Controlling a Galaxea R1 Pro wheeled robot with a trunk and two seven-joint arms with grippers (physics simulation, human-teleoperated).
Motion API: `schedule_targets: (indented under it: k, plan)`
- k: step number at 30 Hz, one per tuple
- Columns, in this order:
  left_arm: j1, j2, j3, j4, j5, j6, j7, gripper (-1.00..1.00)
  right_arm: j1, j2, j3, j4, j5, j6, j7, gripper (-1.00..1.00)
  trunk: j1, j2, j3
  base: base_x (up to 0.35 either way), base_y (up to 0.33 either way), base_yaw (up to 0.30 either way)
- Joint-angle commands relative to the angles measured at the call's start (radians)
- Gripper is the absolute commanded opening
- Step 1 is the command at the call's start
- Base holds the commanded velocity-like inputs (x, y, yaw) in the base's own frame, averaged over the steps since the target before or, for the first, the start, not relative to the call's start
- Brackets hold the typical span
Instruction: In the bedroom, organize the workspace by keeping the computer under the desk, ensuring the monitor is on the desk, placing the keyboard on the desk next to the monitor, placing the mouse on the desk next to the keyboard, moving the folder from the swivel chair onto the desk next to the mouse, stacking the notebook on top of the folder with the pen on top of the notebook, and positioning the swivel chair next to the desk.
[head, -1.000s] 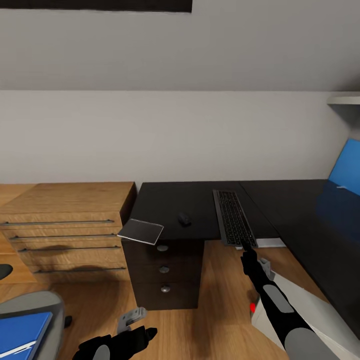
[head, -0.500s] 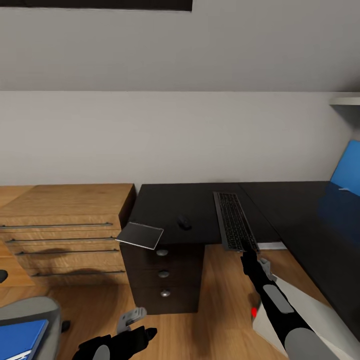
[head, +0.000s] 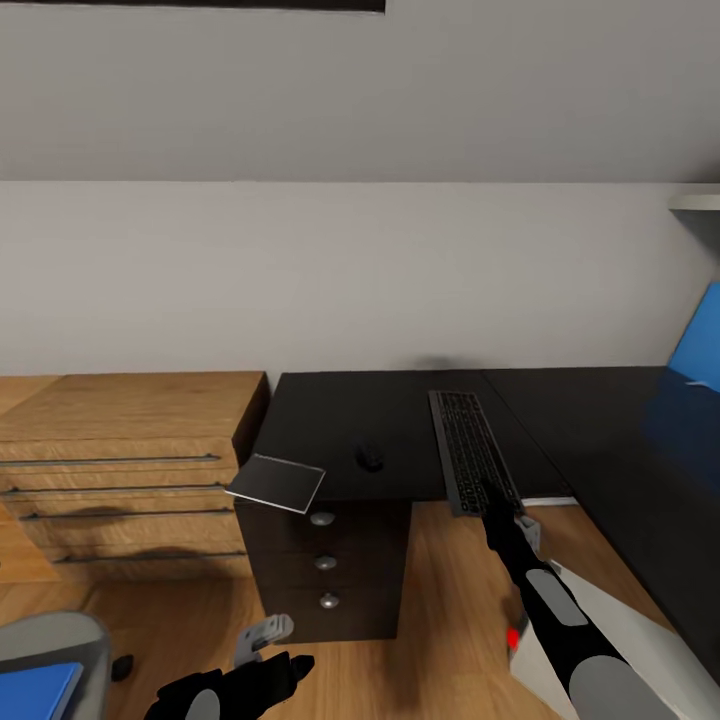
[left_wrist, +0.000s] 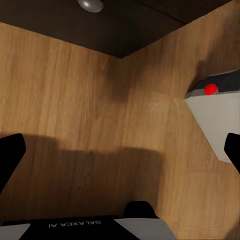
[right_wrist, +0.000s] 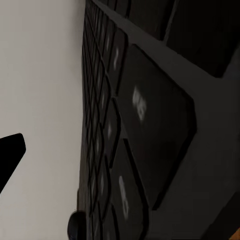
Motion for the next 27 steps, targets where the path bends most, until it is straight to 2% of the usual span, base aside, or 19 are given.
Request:
schedule_targets:
  k: [1, 15, 16, 27]
  plan:
    - [0.0, 0.0, 0.0, -0.001, 0.011, 0.003, 0.01, 1.0, 0.0, 0.0, -0.003, 0.0, -0.011, 0.01, 0.004, 1.0, 0.0, 0.0, -0.001, 0.11, 0.0, 0.0]
    - [0.0, -0.002, -0.001, 0.0, 0.013, 0.004, 0.013, 1.0, 0.0, 0.0, -0.003, 0.0, -0.011, 0.01, 0.004, 1.0, 0.0, 0.0, -0.001, 0.018, 0.0, 0.0]
    - [0.0, -0.002, -0.001, 0.0, 0.013, 0.004, 0.014, 1.0, 0.0, 0.0, -0.003, 0.0, -0.011, 0.01, 0.003, -1.0, 0.0, 0.0, -0.001, 0.0, 0.0, 0.0]
    - [0.001, -0.002, -0.001, 0.001, 0.013, 0.003, 0.014, 1.0, 0.0, 0.0, -0.005, 0.0, -0.011, 0.01, 0.004, -1.0, 0.0, 0.0, -0.001, 0.0, 0.0, 0.0]
